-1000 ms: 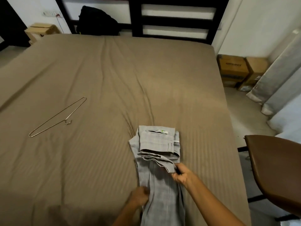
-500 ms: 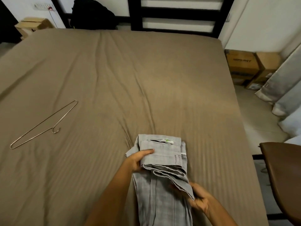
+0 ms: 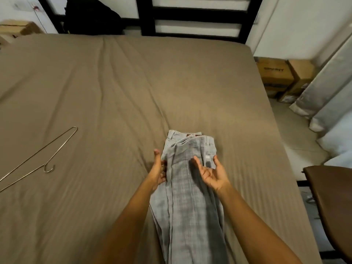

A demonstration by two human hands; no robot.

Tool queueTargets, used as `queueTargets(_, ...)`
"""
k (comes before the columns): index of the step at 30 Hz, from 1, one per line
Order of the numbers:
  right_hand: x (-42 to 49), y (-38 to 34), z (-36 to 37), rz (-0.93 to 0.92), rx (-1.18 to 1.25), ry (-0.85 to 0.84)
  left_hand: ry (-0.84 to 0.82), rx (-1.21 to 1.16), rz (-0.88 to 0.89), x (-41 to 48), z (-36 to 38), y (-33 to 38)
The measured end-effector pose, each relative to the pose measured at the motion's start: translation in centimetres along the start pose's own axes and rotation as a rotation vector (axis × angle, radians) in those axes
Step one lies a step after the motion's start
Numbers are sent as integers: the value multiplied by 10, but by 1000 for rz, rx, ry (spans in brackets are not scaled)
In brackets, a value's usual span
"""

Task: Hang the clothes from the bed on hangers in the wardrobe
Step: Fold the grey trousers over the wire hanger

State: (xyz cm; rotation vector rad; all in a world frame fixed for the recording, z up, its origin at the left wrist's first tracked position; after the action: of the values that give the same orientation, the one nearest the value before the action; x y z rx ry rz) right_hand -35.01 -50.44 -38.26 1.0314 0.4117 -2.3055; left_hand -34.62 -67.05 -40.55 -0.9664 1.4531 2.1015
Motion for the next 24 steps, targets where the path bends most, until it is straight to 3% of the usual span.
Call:
queueTargets(4, -11, -20, -58, -400, -685, 284, 9, 155, 78, -8, -3, -10)
queueTargets(8, -41, -22, -77, -731, -1372, 465, -58, 413, 317, 0, 6, 6)
queueTargets(11, -58, -15, -100, -678, -1841, 753, 177, 587, 431, 0, -3, 21)
queueTargets(13, -73, -9, -130, -497, -1835, 903, 319, 738, 471, -2, -6, 27)
queueTargets(15, -79, 2, -148, -377, -1752, 827, 342, 747, 390, 2, -9, 22)
queueTargets(17, -81, 10, -157, -261, -1775, 704, 299, 577, 276, 14, -11, 9)
queueTargets(21, -87, 43, -168, -64, -1526, 245, 205, 483, 182, 24, -7, -5)
queueTargets(24, -97, 52, -166, -119, -1497, 113, 173, 362, 159, 26, -7, -11)
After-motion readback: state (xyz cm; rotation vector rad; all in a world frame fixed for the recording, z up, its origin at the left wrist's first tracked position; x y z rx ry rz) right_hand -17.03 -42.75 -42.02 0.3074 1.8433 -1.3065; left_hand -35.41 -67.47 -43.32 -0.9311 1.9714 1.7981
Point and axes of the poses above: each hand's wrist, its own x-axis towards the middle knuckle, its own z-axis out of the palm, y = z × x, the point moved 10 cm from there along x, towards the middle knuckle, and after that the axes turned 5 degrees about -x, right-handed, at the moved point
